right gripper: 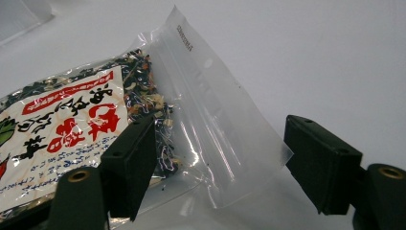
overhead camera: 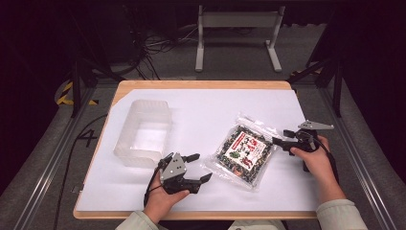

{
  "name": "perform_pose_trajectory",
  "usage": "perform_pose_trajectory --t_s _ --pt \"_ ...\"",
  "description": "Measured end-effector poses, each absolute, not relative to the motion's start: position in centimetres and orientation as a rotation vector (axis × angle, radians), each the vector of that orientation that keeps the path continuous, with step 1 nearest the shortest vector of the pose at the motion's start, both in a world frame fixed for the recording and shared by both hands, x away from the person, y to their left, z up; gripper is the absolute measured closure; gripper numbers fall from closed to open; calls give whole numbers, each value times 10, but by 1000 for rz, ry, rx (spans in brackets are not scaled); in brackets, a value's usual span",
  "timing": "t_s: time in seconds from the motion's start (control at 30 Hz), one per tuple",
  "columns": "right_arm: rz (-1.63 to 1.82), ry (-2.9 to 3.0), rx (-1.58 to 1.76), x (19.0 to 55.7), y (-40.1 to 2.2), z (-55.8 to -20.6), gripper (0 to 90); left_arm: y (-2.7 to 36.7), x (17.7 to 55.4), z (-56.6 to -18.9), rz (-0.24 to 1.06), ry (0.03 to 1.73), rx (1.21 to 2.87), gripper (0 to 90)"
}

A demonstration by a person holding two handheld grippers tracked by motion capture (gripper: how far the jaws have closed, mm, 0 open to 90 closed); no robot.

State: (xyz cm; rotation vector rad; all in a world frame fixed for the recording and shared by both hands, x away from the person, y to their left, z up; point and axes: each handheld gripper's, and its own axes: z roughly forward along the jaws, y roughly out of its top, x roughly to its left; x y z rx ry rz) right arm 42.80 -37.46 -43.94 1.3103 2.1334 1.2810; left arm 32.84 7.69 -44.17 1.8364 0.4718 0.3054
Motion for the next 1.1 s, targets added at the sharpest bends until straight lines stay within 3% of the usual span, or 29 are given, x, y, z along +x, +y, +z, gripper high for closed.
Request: perform_pose_trajectory --t_s 0.43,0.57,0.73,0.9,1.1 --pt "1258 2205 1395 434 -374 -442 389 80 326 -442 314 483 1839 244" --pt "1286 2203 1453 434 -374 -443 458 81 326 -442 319 483 1841 244" --pt "1282 2216 1483 433 -374 -441 560 81 326 -442 323 484 1839 243" --pt "1272 2214 1485 431 -375 -438 745 81 326 -442 316 484 1842 243" --pt "1252 2224 1429 429 -374 -433 887 80 326 -442 317 491 1835 236"
